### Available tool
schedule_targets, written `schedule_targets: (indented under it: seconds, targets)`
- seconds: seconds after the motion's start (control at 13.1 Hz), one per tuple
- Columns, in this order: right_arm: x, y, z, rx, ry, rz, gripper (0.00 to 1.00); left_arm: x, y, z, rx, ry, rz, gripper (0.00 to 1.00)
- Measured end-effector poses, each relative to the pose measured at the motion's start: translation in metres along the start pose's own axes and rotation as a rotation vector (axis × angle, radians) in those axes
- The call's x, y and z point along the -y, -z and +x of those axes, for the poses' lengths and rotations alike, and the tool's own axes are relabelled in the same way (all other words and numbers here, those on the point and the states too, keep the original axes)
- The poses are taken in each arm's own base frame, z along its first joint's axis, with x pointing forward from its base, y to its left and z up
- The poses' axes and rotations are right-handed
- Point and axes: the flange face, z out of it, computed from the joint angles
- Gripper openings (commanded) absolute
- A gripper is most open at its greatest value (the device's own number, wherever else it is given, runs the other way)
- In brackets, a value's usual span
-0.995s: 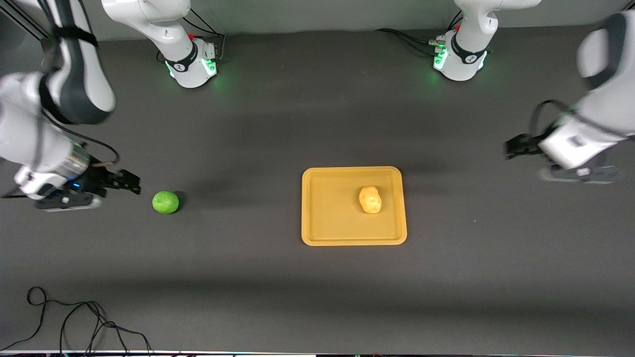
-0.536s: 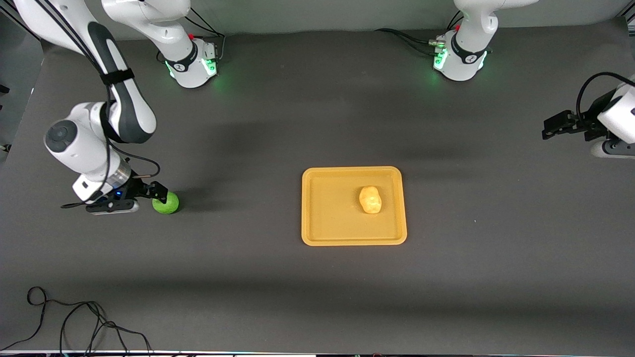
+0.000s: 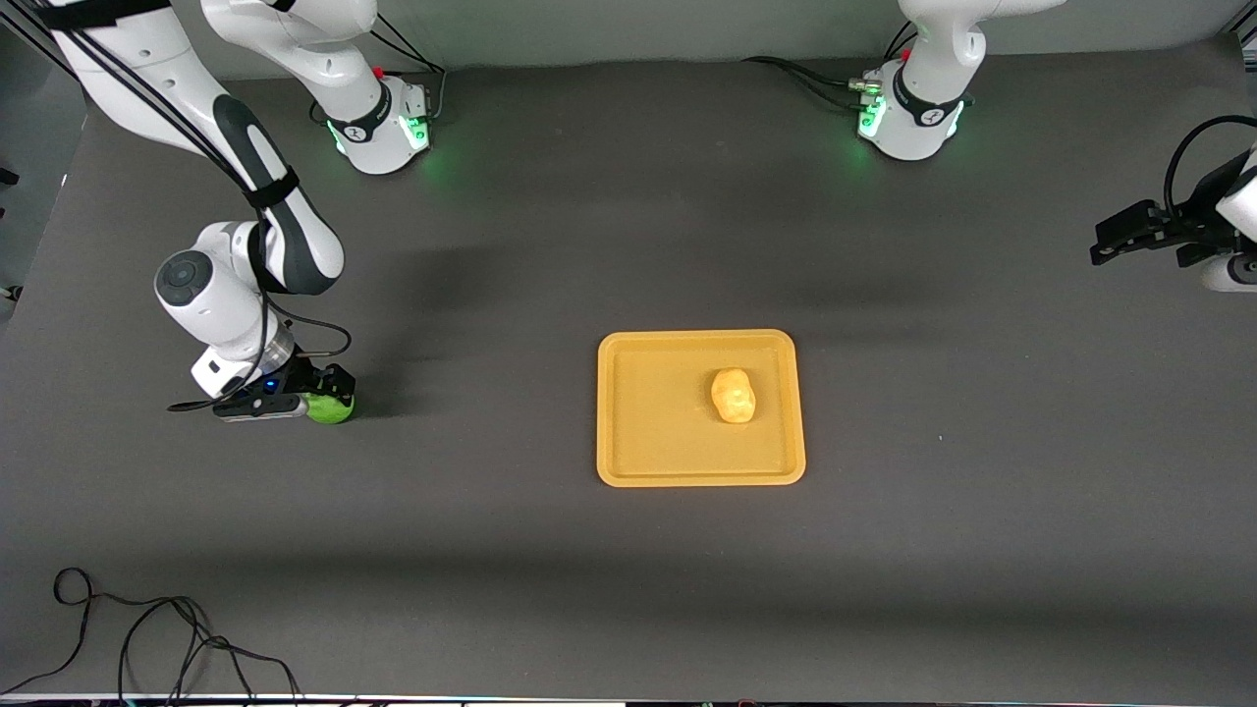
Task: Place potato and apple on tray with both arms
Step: 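Open the left gripper and withdraw while the right gripper reaches the apple, then grasp the green apple with the right gripper and lift it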
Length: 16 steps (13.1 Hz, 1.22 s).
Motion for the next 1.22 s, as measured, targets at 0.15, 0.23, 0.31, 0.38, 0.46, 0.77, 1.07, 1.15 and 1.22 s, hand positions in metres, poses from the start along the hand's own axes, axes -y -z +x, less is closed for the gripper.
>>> schedule_targets:
  seconds: [0.15, 0.23, 0.31, 0.38, 0.46, 0.77, 1.07, 1.15, 1.22]
  targets:
    - [-0.001, -0.004, -0.002, 0.006, 0.005, -0.001, 0.59, 0.0, 0.003, -0.002, -0.005, 0.0, 0.001, 0.99]
    - [-0.001, -0.005, -0.002, 0.008, 0.017, -0.001, 0.47, 0.0, 0.003, -0.002, -0.006, 0.0, 0.001, 0.99]
    - [-0.003, -0.006, -0.003, 0.009, 0.024, -0.002, 0.43, 0.0, 0.003, -0.002, -0.006, 0.0, 0.0, 0.99]
    - [-0.006, -0.005, -0.002, 0.007, 0.027, -0.003, 0.42, 0.0, 0.003, -0.002, -0.006, 0.0, 0.0, 0.99]
    - [-0.008, -0.005, -0.002, 0.006, 0.031, -0.004, 0.41, 0.0, 0.003, -0.002, -0.006, -0.001, 0.0, 0.99]
    - [-0.01, 0.02, 0.018, 0.036, 0.039, 0.003, 0.4, 0.0, 0.003, -0.002, -0.005, -0.001, 0.0, 0.99]
    - [-0.015, 0.163, 0.108, 0.15, 0.048, 0.025, 0.39, -0.001, 0.003, -0.002, -0.006, -0.001, 0.0, 0.98]
    - [-0.015, 0.202, 0.126, 0.163, 0.052, 0.028, 0.38, -0.001, 0.003, -0.002, -0.006, -0.002, 0.0, 0.98]
    - [-0.011, 0.234, 0.14, 0.165, 0.061, 0.029, 0.36, -0.002, 0.003, -0.002, -0.006, -0.003, 0.0, 0.98]
